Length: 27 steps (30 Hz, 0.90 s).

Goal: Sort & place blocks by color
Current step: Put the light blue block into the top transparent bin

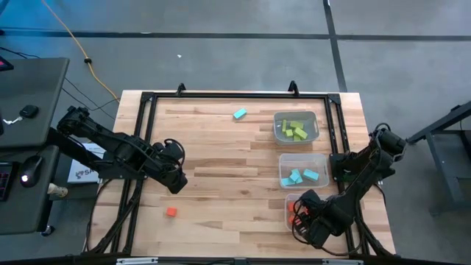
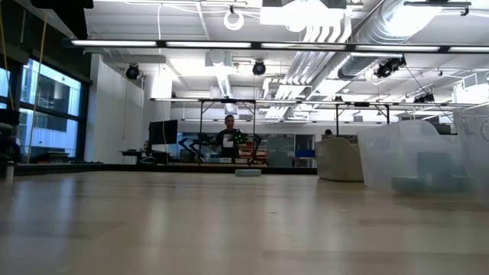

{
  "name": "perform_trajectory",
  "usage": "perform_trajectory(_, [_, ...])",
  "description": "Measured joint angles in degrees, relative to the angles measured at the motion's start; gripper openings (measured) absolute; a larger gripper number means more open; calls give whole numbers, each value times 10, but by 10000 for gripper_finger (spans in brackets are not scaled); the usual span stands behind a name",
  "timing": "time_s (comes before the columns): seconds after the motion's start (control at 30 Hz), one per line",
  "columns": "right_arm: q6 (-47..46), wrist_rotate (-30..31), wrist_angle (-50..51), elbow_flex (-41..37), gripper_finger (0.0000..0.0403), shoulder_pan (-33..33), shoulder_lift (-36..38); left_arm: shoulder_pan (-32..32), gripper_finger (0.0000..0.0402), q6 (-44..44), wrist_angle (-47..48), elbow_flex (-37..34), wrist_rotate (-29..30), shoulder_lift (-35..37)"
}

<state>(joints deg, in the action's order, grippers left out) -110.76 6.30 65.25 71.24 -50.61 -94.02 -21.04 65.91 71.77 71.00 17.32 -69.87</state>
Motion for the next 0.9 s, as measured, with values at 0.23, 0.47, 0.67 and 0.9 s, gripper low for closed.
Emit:
perform_trajectory(0.23, [-2, 57, 43, 42, 204, 6, 0, 0, 198, 15, 15, 0, -1, 0])
perform_trajectory(0.47, [20, 104, 73, 71, 204, 24, 0, 1, 198, 40, 48, 0, 1, 0])
perform_trajectory(0.67, [68, 106, 93, 83, 204, 51, 0, 27, 198, 23, 51, -10, 1, 0])
perform_trajectory(0.9, [105, 106, 100, 83, 204, 82, 1, 75, 198, -6, 47, -16, 0, 0])
